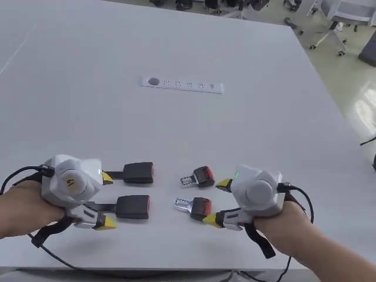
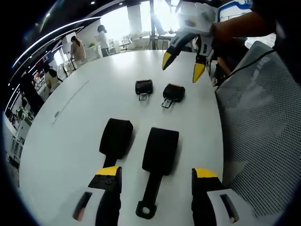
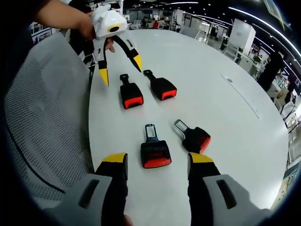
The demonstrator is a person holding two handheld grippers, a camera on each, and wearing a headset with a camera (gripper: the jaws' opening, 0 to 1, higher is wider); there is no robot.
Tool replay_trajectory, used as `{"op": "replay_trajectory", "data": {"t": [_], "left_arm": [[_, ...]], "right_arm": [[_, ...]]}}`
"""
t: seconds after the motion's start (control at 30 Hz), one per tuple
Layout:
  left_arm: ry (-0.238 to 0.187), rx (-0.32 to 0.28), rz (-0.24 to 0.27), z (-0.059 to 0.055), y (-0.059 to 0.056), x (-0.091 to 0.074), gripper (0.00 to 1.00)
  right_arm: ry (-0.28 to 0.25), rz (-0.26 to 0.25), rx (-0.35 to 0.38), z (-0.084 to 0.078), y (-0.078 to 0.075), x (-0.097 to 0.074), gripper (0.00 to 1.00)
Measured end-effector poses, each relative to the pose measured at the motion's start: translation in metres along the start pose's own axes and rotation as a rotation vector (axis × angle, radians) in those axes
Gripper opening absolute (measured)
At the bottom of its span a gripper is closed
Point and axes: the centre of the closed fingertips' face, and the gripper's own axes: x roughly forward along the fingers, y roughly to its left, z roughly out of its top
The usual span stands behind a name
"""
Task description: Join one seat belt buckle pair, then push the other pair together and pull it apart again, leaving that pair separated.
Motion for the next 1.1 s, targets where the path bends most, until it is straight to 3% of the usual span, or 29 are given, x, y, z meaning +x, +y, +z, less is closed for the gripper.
{"op": "replay_trajectory", "data": {"t": [0.23, 0.57, 0.67, 0.93, 1.1], "left_arm": [[0.021, 0.021, -0.015, -0.004, 0.003, 0.016, 0.57], [0.023, 0.056, -0.056, 0.003, -0.003, 0.031, 0.49], [0.033, 0.074, -0.079, 0.001, -0.005, 0.036, 0.45], [0.056, 0.090, -0.094, -0.005, -0.004, 0.042, 0.42], [0.064, 0.098, -0.090, -0.006, -0.001, 0.044, 0.38]], "right_arm": [[0.030, 0.028, -0.043, -0.002, -0.002, 0.014, 0.45], [0.051, 0.099, -0.051, -0.005, 0.004, 0.026, 0.35], [0.084, 0.103, -0.102, -0.010, 0.004, 0.029, 0.36], [0.106, 0.120, -0.123, -0.013, 0.002, 0.036, 0.33], [0.120, 0.162, -0.143, -0.016, 0.007, 0.040, 0.35]]}}
